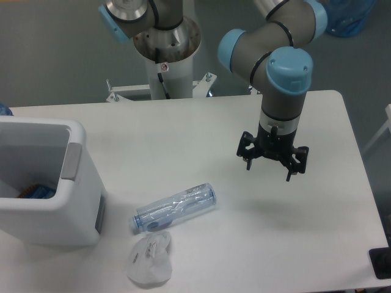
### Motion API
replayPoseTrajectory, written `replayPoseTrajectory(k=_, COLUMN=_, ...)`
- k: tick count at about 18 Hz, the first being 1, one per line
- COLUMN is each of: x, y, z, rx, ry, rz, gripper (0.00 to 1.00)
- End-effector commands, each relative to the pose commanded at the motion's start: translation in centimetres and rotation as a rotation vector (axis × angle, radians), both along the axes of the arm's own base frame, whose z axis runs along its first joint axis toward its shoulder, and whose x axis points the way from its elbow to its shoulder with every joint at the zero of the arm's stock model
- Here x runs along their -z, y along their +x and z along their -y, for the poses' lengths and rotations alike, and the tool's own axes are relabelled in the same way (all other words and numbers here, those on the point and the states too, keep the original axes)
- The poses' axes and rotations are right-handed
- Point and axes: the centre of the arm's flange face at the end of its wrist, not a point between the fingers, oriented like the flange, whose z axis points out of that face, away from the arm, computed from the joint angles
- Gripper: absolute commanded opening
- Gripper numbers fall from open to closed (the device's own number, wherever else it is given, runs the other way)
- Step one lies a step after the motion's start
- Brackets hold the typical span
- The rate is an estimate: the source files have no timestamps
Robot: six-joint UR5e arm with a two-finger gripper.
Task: Place the trash in the trash can
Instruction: 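Move the gripper over the crumpled white tissue and lower it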
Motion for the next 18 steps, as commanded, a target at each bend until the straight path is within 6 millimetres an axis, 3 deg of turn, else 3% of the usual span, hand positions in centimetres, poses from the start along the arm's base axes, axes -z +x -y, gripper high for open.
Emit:
replayPoseTrajectory(k=7, x=0.7, y=1.4, z=-1.8, rx=0.023, ry=0.024, rz=-0.027, gripper=1.00)
replayPoseTrajectory(k=11, x=2.3, y=3.6, z=-4.9, rx=-0.004, ry=0.055, rz=-0.026, gripper=1.00)
replayPoseTrajectory(k=14, x=3.8, y=6.5, z=-7.8, rx=-0.038, ry=0.051, rz=0.014, gripper=1.00)
replayPoseTrajectory(k=18, x=5.9, y=9.1, z=-10.8, rx=-0.066, ry=0.040, rz=0.054, gripper=1.00)
